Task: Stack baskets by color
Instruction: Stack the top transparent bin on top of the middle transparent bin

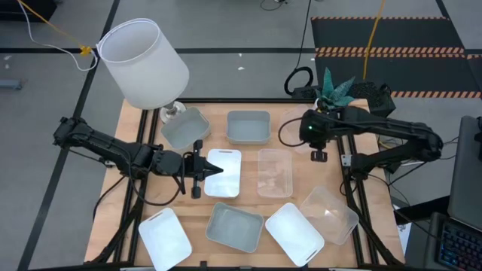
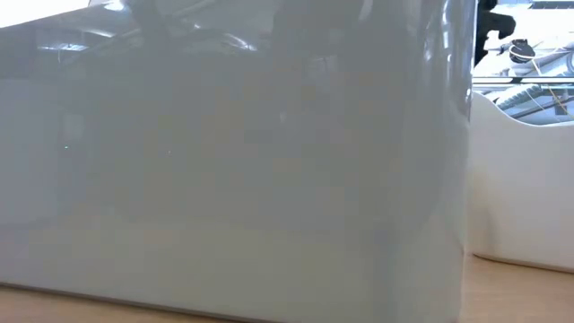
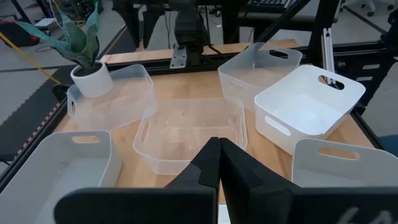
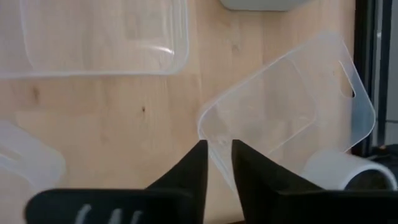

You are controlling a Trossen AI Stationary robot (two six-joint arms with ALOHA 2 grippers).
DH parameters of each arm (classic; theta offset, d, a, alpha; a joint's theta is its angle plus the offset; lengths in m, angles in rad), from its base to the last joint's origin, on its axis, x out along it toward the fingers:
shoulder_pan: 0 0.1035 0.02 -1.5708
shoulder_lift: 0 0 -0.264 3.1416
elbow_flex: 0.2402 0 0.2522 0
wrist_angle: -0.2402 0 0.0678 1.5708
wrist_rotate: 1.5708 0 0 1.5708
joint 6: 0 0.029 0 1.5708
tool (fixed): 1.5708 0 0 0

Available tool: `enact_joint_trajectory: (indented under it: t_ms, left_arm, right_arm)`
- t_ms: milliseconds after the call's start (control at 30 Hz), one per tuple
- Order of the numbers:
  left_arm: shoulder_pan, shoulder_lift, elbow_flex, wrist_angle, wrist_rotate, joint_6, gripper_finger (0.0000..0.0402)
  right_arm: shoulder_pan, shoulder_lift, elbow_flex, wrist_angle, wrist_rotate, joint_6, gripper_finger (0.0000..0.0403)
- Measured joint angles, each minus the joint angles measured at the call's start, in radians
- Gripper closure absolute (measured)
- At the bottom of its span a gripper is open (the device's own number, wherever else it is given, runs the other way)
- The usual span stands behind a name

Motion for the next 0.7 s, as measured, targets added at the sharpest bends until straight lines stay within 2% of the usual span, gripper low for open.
enact_joint_trajectory:
  t_ms: [267, 700]
  left_arm:
    - [0.000, 0.000, 0.000, 0.000, 0.000, -0.004, 0.0394]
    - [0.000, 0.000, 0.000, 0.001, 0.001, -0.003, 0.0394]
  right_arm:
    - [-0.021, 0.019, -0.037, 0.016, 0.002, -0.099, 0.0276]
    - [-0.027, 0.019, -0.221, 0.139, 0.004, -0.234, 0.0272]
